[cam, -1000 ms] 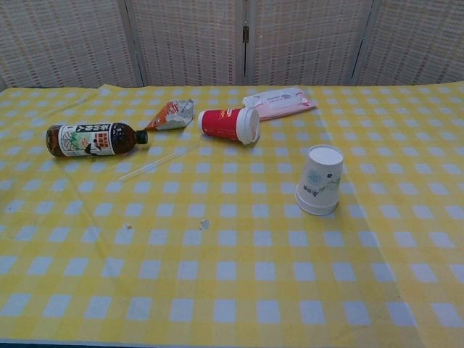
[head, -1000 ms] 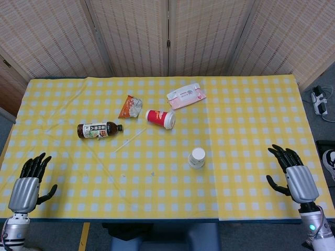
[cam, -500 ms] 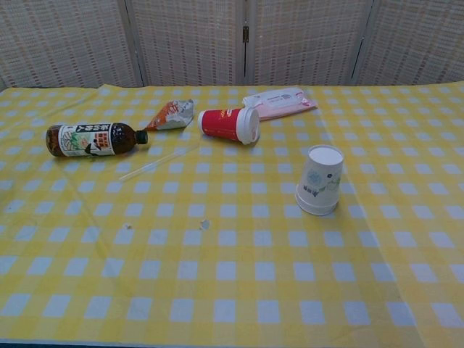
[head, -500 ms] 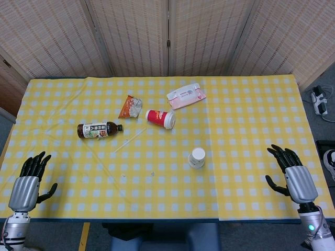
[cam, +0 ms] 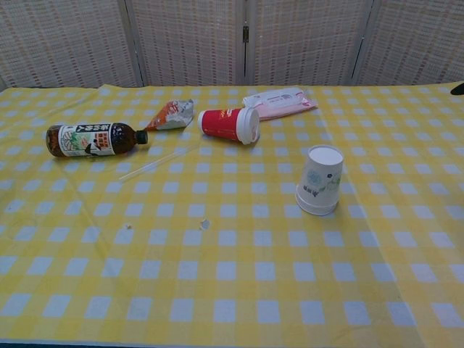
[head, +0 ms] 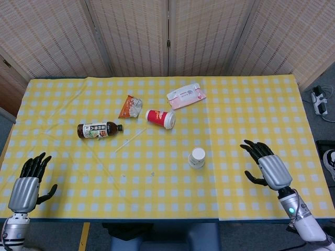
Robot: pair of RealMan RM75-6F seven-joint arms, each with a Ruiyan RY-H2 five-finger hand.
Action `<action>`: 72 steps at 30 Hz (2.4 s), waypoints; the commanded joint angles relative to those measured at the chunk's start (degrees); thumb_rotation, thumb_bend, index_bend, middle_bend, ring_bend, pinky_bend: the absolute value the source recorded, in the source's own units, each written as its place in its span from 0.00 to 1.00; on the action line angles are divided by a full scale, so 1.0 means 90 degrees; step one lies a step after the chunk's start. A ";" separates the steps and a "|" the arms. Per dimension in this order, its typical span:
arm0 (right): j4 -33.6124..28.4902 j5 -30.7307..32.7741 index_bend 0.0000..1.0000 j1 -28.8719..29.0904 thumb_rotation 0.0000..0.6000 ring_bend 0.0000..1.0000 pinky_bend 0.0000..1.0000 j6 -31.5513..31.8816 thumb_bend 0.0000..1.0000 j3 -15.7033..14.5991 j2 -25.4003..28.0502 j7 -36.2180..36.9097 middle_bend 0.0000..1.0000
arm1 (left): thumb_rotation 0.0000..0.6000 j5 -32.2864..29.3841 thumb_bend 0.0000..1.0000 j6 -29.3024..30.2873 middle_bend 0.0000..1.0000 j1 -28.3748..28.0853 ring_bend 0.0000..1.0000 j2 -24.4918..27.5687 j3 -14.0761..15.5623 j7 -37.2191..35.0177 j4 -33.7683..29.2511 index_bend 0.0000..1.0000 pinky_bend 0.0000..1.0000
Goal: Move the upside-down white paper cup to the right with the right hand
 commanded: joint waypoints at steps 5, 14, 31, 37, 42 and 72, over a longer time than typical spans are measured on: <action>-0.0479 0.0903 0.16 0.1289 1.00 0.10 0.09 -0.1991 0.39 0.0497 -0.0003 -0.0430 0.08 | 1.00 -0.0051 0.38 0.0031 0.00 0.0074 0.00 0.0078 0.0032 -0.0042 -0.0029 0.03 0.00; -0.0436 0.1839 0.17 0.2183 1.00 0.09 0.08 -0.3239 0.39 0.0814 -0.0137 -0.0689 0.07 | 1.00 -0.0090 0.38 0.0047 0.00 0.0148 0.00 0.0125 0.0065 -0.0107 -0.0013 0.03 0.00; -0.0281 0.2823 0.25 0.2754 1.00 0.09 0.08 -0.3501 0.39 0.0707 -0.0457 -0.1521 0.08 | 1.00 -0.0155 0.38 0.0001 0.00 0.0196 0.00 0.0090 0.0060 -0.0260 0.0140 0.03 0.00; -0.0152 0.3018 0.25 0.2873 1.00 0.09 0.07 -0.3504 0.39 0.0695 -0.0584 -0.1616 0.08 | 1.00 -0.0176 0.38 -0.0036 0.00 0.0195 0.00 0.0085 0.0060 -0.0255 0.0149 0.03 0.00; -0.0094 0.3154 0.25 0.2998 1.00 0.09 0.07 -0.3630 0.39 0.0685 -0.0629 -0.1625 0.08 | 1.00 -0.0219 0.38 -0.0029 0.00 0.0212 0.00 0.0092 0.0040 -0.0204 0.0118 0.03 0.00; 0.0037 0.3584 0.33 0.3399 1.00 0.10 0.06 -0.4088 0.39 0.0610 -0.0589 -0.1216 0.12 | 1.00 -0.0266 0.38 -0.0100 0.00 0.0223 0.00 0.0073 0.0021 -0.0251 0.0182 0.04 0.00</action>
